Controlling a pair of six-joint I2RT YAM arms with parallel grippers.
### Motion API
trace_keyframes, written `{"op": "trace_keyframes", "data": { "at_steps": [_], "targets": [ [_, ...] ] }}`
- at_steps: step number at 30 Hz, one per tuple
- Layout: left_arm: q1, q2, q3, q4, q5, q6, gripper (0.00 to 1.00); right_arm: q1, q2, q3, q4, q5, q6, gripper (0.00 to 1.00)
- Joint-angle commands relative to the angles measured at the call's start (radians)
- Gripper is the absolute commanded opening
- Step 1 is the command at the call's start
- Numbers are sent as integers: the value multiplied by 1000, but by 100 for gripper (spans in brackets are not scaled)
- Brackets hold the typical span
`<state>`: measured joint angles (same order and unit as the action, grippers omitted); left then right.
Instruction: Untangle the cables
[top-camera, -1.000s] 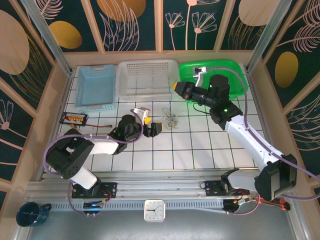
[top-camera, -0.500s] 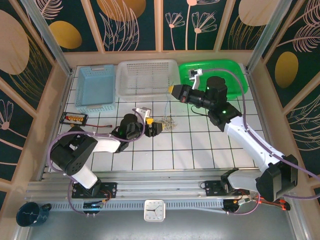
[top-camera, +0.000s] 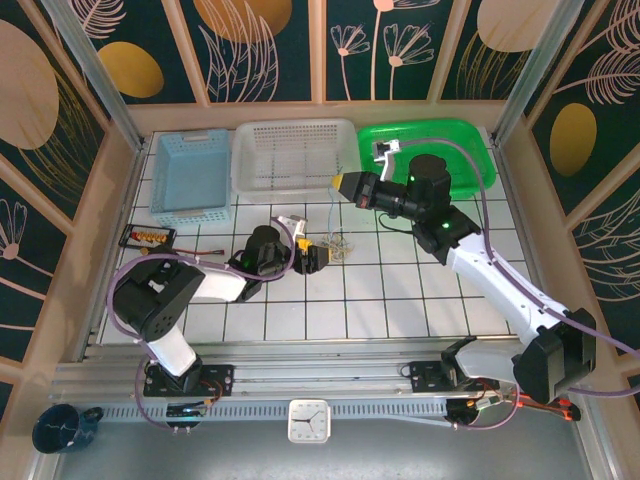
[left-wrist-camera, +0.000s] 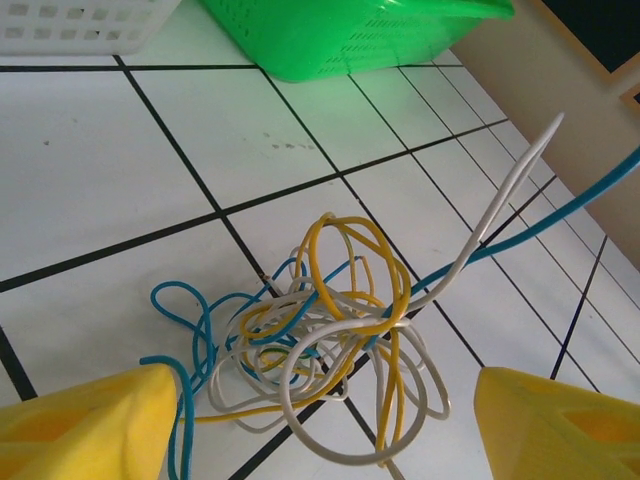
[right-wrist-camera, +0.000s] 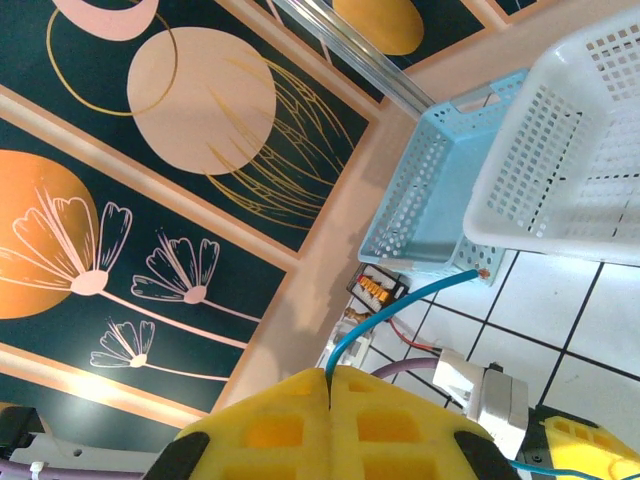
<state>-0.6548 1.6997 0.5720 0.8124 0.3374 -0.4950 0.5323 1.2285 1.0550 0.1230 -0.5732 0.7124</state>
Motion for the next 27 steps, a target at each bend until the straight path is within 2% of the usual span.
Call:
{"op": "trace_keyframes", "data": {
  "at_steps": [1,7,18,27],
  "targets": [
    [-6,42,37,47,34,-11,76,9,5,10,18,9,-15,0],
    [-6,90,60,63,38,-23,70,30,8,11,19,10,-15,0],
    [-6,155,102,92,42,-34,30,37,2,29,9,12,-18,0],
    [-5,169,102,110,33,-48,4,31,-3,63,-11,14,-29,0]
  ]
}}
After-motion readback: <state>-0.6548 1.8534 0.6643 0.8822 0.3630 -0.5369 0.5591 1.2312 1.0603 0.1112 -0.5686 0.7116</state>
